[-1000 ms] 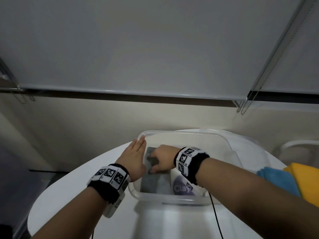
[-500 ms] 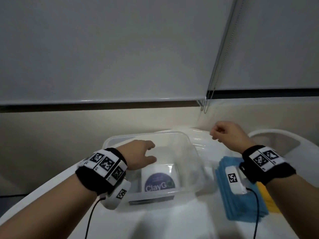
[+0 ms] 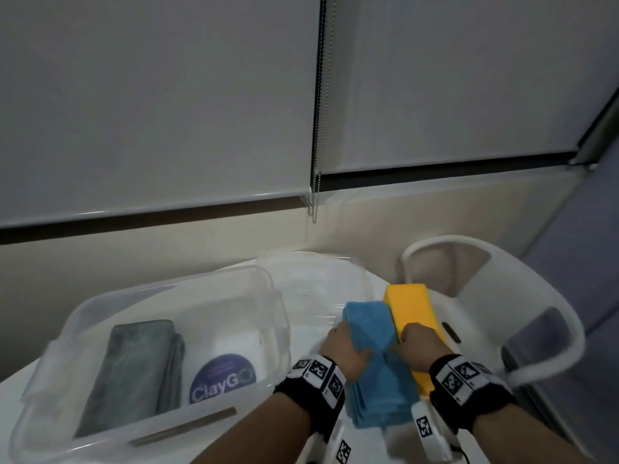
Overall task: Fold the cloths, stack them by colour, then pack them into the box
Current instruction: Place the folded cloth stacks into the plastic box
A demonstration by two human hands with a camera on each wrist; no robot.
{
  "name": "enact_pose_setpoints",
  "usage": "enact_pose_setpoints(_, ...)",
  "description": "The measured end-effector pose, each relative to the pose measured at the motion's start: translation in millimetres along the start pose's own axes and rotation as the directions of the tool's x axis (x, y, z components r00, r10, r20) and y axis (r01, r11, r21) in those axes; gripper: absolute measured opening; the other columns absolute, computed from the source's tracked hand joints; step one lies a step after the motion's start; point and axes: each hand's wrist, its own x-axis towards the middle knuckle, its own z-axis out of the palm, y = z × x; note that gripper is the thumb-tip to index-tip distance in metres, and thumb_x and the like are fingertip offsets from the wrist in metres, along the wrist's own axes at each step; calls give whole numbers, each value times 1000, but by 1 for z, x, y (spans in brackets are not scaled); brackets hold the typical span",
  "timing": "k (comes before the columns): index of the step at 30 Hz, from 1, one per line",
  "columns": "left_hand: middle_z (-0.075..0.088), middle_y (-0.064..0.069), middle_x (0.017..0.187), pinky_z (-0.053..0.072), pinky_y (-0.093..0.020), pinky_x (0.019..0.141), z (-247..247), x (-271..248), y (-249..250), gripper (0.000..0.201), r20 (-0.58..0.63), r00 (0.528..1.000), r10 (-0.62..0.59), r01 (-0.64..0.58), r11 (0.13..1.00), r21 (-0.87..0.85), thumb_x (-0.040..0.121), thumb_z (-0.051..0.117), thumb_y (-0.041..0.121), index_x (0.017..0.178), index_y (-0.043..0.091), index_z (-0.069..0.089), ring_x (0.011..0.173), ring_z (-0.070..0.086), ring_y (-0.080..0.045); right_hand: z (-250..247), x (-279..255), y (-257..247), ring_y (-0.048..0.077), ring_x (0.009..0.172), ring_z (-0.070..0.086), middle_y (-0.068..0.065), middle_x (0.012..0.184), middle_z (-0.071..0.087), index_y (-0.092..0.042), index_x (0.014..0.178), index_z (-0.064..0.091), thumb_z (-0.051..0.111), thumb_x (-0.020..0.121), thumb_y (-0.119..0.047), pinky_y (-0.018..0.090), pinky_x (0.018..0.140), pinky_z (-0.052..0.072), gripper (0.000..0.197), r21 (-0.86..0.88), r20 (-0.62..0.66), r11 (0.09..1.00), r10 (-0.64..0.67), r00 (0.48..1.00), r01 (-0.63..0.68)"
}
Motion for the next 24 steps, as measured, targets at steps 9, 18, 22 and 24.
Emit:
enact_pose_setpoints(9,62,-9,116,56,-33,80,39,27,-19,77,104,946,-307,317,805,-502,67,74,46,126,2,51,99,63,-25,4,-1,-3,14,77,48,-6,74,42,-23,71,35,54,92,-26,18,54,34,29,28,57,999,-37,998,35)
enact_pose_setpoints(18,69,-11,103,57,-39,84,81,68,-54,107,183,905,-385,404,637,-656,18,87,52,108,1,60,93,68,-28,12,3,-7,13,72,50,-4,75,47,-21,71,41,52,93,-24,15,51,34,24,1,92,1000,-27,995,27)
enact_pose_setpoints(22,72,-11,97,56,-39,87,69,50,-50,93,297,891,-344,452,595,-664,23,89,40,105,3,63,91,69,-29,15,-6,-7,8,70,48,-7,77,47,-22,75,43,51,95,-22,15,57,37,21,8,96,993,-116,989,116)
enact_pose_setpoints(24,73,-12,95,57,-36,83,59,37,-50,89,288,897,-335,438,588,-680,26,87,36,105,1,63,88,70,-28,19,-8,-9,8,71,53,-5,80,55,-20,79,50,53,92,-24,15,59,42,14,43,125,988,-150,981,145)
